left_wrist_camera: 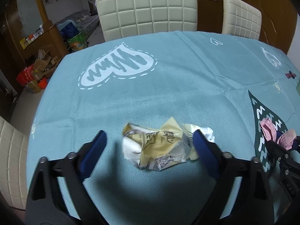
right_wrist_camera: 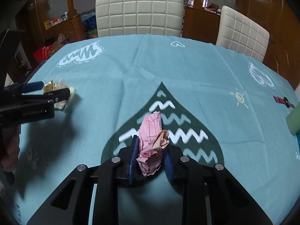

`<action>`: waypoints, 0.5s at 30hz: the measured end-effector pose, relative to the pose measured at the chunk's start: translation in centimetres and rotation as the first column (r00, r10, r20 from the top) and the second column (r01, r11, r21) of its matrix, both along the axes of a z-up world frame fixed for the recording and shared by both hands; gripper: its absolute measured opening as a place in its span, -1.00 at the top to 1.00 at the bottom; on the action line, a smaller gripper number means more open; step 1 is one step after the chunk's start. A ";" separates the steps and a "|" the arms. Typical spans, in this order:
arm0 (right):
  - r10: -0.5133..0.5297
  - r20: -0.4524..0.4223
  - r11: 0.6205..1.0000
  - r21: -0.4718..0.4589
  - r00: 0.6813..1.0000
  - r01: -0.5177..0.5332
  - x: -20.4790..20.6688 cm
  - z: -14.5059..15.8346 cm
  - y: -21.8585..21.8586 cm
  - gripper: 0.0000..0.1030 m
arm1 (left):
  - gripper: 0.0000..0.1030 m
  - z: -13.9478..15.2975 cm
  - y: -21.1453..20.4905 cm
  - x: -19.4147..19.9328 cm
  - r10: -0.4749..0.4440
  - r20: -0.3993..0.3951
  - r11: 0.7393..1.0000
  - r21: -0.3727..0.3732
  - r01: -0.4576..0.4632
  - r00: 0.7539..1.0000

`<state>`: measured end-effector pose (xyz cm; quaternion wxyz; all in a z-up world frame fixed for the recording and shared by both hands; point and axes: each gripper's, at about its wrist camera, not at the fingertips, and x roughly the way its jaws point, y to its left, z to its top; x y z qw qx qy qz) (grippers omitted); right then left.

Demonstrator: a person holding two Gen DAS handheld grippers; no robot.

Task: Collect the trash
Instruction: 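Grasp the pink paper with the right gripper while the left grasps the gold-and-white wrapper, then carry the pink paper and gold-and-white wrapper to the bin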

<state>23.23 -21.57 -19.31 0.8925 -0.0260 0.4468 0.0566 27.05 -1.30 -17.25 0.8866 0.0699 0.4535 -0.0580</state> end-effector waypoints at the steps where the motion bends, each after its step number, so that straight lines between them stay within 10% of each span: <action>1: 0.003 0.001 1.000 0.003 1.000 -0.003 0.4 0.0 0.2 0.52 | -0.23 -0.2 0.1 0.2 -0.006 -0.016 1.000 -0.010 0.006 1.000; 15: 0.134 0.032 0.991 0.005 0.990 -0.134 -1.2 3.1 5.4 0.52 | 0.12 3.3 3.1 -5.4 0.005 0.039 0.999 -0.053 -0.003 0.999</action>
